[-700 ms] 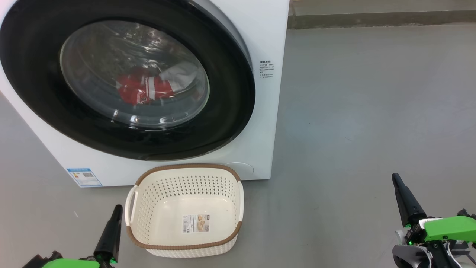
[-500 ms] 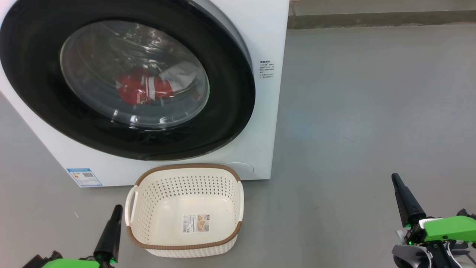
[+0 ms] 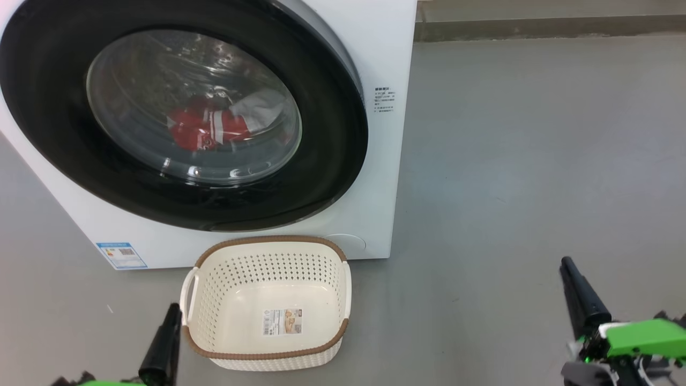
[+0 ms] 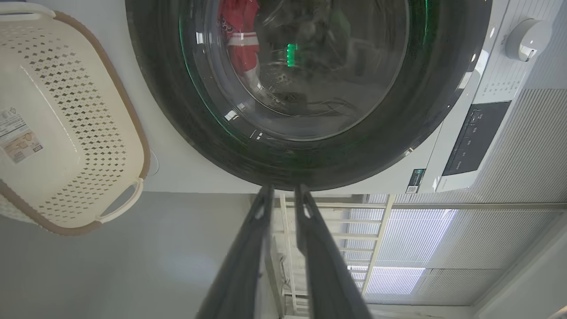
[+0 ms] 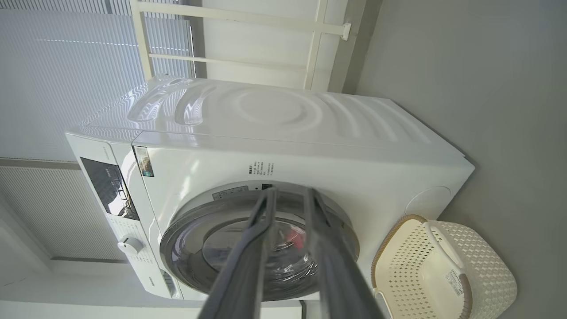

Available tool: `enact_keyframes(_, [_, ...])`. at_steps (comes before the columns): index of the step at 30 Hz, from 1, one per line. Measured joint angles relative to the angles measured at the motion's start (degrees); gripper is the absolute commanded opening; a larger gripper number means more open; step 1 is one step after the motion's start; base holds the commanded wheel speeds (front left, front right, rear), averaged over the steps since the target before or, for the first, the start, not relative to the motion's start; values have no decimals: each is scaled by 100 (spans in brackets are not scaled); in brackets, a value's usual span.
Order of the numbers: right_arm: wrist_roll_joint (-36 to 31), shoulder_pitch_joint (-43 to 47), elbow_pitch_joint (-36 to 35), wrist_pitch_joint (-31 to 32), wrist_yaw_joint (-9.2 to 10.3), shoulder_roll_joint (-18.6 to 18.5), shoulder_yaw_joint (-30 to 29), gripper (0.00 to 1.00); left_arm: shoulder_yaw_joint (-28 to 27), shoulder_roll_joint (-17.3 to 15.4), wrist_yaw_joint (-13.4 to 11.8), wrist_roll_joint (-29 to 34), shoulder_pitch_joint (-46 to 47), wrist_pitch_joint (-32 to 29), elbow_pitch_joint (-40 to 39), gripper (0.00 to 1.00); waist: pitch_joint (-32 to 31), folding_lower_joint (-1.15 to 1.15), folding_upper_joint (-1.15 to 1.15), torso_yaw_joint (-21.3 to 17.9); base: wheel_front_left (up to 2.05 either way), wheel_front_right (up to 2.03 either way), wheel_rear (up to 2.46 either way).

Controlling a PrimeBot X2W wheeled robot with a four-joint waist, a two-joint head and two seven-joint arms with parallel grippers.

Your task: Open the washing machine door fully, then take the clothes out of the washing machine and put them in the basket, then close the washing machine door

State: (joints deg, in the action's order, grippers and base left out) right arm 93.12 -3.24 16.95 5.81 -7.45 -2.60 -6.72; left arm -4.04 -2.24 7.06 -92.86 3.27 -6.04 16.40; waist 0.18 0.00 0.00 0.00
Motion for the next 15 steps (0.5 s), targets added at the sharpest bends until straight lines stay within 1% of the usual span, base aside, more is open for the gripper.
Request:
enact_keyframes(3, [1, 179, 185, -1, 0, 92, 16, 100, 29, 68, -2, 0, -154, 2, 175, 100, 2, 0, 0, 0, 0, 0, 0])
enact_keyframes(9, [-13, 220, 179, -80, 0, 98, 45, 100, 34, 87, -3, 14, -209, 94, 149, 100, -8, 3, 0, 9, 0, 0, 0])
enact_keyframes(12, [-66, 220, 177, -118, 0, 93, 66, 100, 31, 86, -3, 75, -209, 115, 123, 100, -5, 2, 0, 10, 0, 0, 0])
enact_keyframes(15, [-225, 220, 169, -186, 0, 68, 134, 100, 32, 85, -3, 294, -209, 186, 55, 100, 11, 1, 0, 15, 0, 0, 0])
